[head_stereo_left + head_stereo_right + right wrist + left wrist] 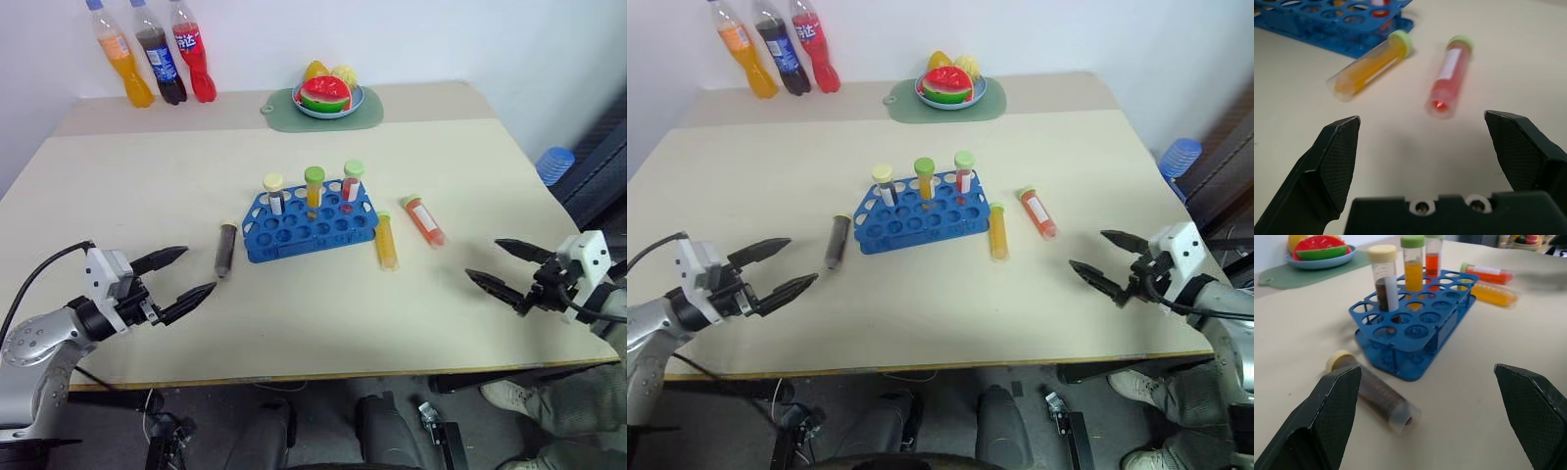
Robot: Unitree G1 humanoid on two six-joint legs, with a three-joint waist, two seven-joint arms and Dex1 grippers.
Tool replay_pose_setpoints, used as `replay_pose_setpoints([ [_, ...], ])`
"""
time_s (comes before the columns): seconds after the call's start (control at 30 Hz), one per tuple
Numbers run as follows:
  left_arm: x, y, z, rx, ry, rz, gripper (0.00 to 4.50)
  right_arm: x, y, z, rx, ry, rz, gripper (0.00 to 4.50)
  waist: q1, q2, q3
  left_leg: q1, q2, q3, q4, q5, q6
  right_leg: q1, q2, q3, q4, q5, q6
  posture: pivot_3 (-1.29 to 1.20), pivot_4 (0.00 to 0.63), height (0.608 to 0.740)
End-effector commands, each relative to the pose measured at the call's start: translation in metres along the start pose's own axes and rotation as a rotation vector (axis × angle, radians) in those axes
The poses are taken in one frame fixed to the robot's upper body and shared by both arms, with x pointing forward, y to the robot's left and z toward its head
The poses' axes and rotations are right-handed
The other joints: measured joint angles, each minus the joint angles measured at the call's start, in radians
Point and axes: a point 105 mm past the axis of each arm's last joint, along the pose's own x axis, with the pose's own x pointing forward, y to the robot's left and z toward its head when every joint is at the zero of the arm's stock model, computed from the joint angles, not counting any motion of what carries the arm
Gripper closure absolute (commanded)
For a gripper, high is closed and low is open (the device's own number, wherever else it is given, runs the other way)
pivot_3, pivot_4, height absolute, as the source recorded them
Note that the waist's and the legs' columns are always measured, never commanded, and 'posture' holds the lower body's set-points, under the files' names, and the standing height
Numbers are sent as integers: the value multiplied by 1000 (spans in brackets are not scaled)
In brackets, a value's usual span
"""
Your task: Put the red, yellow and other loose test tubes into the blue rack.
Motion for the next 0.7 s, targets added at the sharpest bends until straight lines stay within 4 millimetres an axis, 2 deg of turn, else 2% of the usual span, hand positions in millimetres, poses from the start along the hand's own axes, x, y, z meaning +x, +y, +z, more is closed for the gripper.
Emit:
replay_pose_setpoints([
  [0.03,-3,-1,5,14,14,-13,0,-1,-1,13,-44,-32,1,34,1,0,0,0,0,0,0,0,0,0,0,0,0,0,0,0,150,740],
  [0.23,-1,-5,5,-5,-1,-22,0,3,-1,14,-43,-31,17,34,2,0,0,-1,0,0,0,0,0,0,0,0,-3,0,0,0,150,740],
  [0.47,4,-5,12,30,-29,-30,0,10,-9,25,-41,-54,4,34,2,0,0,-1,0,0,0,-1,0,0,0,0,-3,0,0,0,150,740],
  [0.6,13,-13,13,65,-28,-72,0,24,-15,36,-4,0,14,34,0,0,0,-1,0,0,0,0,0,0,0,0,-3,0,-1,0,150,740],
  [0.7,20,-15,14,92,-26,-83,0,37,-25,55,-118,11,-69,34,1,1,0,-1,0,0,0,0,0,0,0,0,-4,0,-1,0,150,740],
])
